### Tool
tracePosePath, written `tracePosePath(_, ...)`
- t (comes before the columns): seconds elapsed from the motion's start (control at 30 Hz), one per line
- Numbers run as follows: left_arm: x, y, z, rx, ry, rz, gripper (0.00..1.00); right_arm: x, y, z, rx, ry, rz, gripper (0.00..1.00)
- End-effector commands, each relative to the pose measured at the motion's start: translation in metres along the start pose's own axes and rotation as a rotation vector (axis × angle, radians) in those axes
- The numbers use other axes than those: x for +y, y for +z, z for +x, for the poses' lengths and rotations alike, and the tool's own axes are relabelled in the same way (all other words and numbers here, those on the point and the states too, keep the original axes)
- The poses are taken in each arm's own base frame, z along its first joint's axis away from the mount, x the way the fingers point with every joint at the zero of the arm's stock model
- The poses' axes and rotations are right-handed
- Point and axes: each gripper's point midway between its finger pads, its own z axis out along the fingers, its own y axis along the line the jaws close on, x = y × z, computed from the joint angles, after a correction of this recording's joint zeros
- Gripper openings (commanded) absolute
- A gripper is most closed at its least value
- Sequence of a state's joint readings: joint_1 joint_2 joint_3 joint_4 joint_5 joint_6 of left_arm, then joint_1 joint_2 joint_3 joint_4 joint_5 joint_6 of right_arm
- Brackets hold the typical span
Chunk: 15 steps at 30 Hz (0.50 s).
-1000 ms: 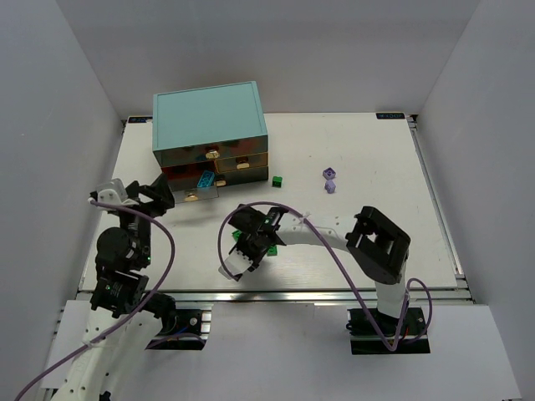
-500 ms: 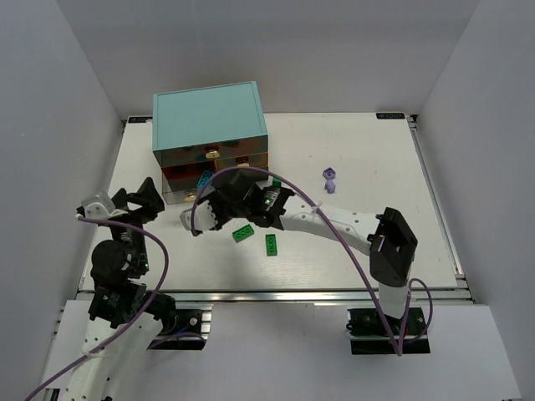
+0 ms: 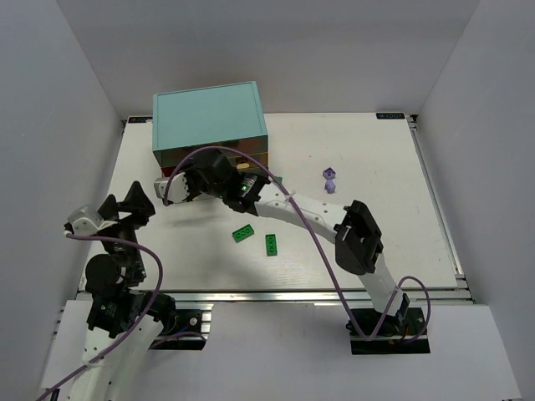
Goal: Sort the legos into containers by color
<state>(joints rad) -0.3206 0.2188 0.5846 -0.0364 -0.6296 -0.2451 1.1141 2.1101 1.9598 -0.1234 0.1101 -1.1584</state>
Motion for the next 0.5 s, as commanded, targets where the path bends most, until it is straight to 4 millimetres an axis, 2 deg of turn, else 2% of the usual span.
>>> tracePosePath(0.0,0.007,-0.002,-0.003,-0.028,-0.013,-0.027,0.82,-0.035,0.009,0.006,-0.013,0.034,0.117,0.2)
tracePosePath(0.13,0.007,-0.002,-0.003,-0.027,-0.013,-0.026,0.82,-0.028,0.022,0.02,-0.004,0.056,0.109,0.4)
tracePosePath(0.17,0.006,-0.002,-0.003,-0.027,-0.013,-0.024,0.81,-0.025,0.025,0.025,-0.002,0.064,0.102,0.49)
tracePosePath(0.27,0.005,-0.002,-0.002,-0.024,-0.014,-0.017,0.82,-0.021,0.029,0.033,0.005,0.085,0.089,0.62)
tracePosePath(0.37,0.005,-0.002,-0.002,-0.023,-0.014,-0.017,0.81,-0.017,0.029,0.037,0.004,0.11,0.072,0.66)
tracePosePath(0.47,0.005,-0.002,-0.002,-0.025,-0.012,-0.015,0.81,-0.017,0.024,0.036,0.002,0.13,0.066,0.66)
